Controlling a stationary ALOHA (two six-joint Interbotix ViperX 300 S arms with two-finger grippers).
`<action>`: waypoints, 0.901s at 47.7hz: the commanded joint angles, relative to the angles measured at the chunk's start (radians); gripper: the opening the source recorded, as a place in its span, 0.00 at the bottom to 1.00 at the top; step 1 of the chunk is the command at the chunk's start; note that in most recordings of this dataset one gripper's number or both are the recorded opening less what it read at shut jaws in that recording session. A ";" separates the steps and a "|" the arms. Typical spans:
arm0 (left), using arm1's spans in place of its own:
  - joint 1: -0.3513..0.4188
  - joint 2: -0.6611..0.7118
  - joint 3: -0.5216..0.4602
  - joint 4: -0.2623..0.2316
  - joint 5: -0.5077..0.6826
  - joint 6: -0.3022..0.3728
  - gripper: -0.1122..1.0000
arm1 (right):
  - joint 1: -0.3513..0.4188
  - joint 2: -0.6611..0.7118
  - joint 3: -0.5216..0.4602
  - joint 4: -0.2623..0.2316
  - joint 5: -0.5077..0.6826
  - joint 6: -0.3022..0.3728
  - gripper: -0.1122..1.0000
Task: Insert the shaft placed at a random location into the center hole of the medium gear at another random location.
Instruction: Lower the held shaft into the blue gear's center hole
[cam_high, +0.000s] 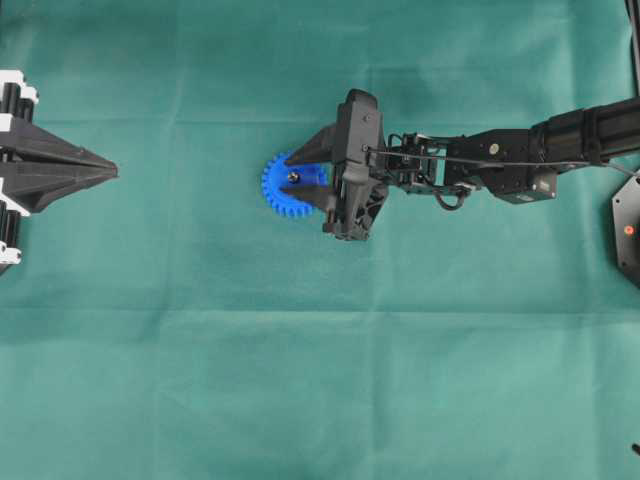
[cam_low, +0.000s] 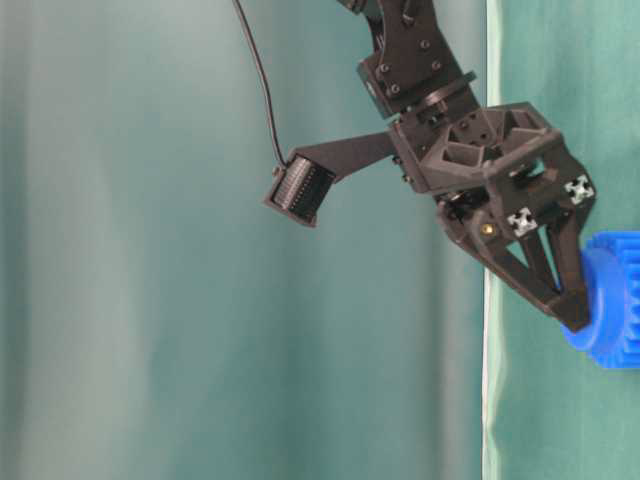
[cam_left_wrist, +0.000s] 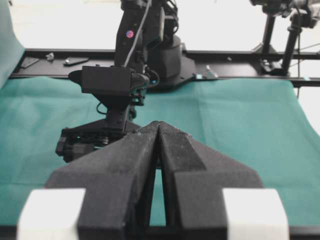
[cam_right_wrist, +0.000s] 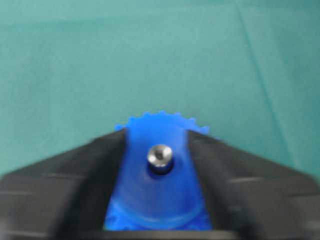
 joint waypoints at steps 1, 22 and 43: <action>0.000 0.006 -0.018 0.002 -0.005 -0.002 0.10 | 0.002 -0.015 -0.015 -0.002 -0.014 -0.006 0.79; 0.000 0.006 -0.018 0.002 -0.003 -0.002 0.10 | 0.003 -0.020 -0.018 -0.002 -0.014 -0.005 0.87; 0.000 0.006 -0.018 0.002 -0.003 -0.002 0.10 | 0.003 -0.169 -0.014 0.000 0.061 -0.005 0.87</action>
